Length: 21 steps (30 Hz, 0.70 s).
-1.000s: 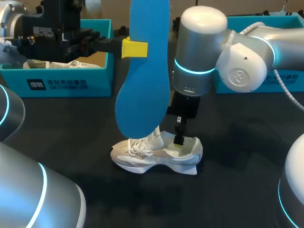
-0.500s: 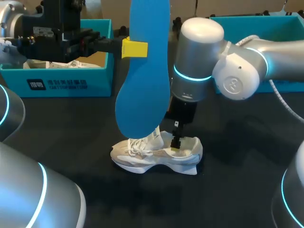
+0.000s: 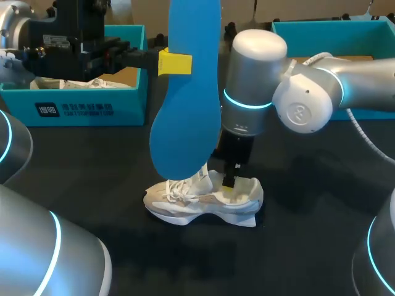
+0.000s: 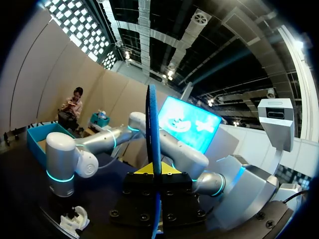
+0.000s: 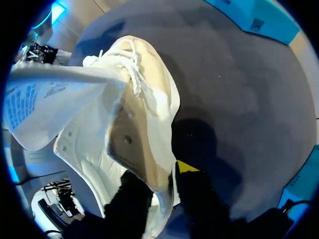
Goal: Take the shoe out of the shoebox, open the shoe tongue, remove and reinsert the insole, then place the shoe into the shoebox
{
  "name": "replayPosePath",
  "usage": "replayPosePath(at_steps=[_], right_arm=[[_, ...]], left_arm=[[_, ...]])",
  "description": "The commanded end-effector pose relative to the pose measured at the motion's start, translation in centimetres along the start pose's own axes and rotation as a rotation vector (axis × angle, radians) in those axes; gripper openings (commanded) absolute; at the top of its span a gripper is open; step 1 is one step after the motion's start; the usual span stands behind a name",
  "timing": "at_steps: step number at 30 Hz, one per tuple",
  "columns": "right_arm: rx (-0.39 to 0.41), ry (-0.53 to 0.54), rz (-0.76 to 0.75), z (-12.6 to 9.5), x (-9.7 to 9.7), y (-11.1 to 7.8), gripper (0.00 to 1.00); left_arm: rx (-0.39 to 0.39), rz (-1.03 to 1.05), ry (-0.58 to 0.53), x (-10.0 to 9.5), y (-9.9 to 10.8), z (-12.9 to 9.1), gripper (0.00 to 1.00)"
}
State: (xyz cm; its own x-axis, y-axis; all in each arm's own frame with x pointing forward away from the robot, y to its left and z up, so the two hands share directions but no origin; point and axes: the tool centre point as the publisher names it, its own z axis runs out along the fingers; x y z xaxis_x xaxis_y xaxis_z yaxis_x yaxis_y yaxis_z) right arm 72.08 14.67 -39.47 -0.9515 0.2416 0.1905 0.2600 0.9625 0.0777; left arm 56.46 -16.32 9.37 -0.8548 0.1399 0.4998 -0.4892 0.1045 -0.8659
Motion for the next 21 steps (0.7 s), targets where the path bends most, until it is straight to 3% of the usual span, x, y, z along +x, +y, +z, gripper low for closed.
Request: replayPosePath(at_steps=[1, 12, 21], right_arm=[[0.016, 0.005, -0.002, -0.3, 0.1, 0.4, 0.0], [0.031, 0.032, 0.024, -2.3, 1.0, 0.4, 0.0], [-0.023, 0.014, 0.275, -4.9, 3.3, -0.7, 0.0]], left_arm=[[-0.001, 0.0, 0.002, -0.1, -0.1, 0.1, 0.0], [-0.001, 0.0, 0.002, -0.1, -0.1, 0.1, 0.0], [-0.001, 0.0, 0.002, -0.1, -0.1, 0.1, 0.0]])
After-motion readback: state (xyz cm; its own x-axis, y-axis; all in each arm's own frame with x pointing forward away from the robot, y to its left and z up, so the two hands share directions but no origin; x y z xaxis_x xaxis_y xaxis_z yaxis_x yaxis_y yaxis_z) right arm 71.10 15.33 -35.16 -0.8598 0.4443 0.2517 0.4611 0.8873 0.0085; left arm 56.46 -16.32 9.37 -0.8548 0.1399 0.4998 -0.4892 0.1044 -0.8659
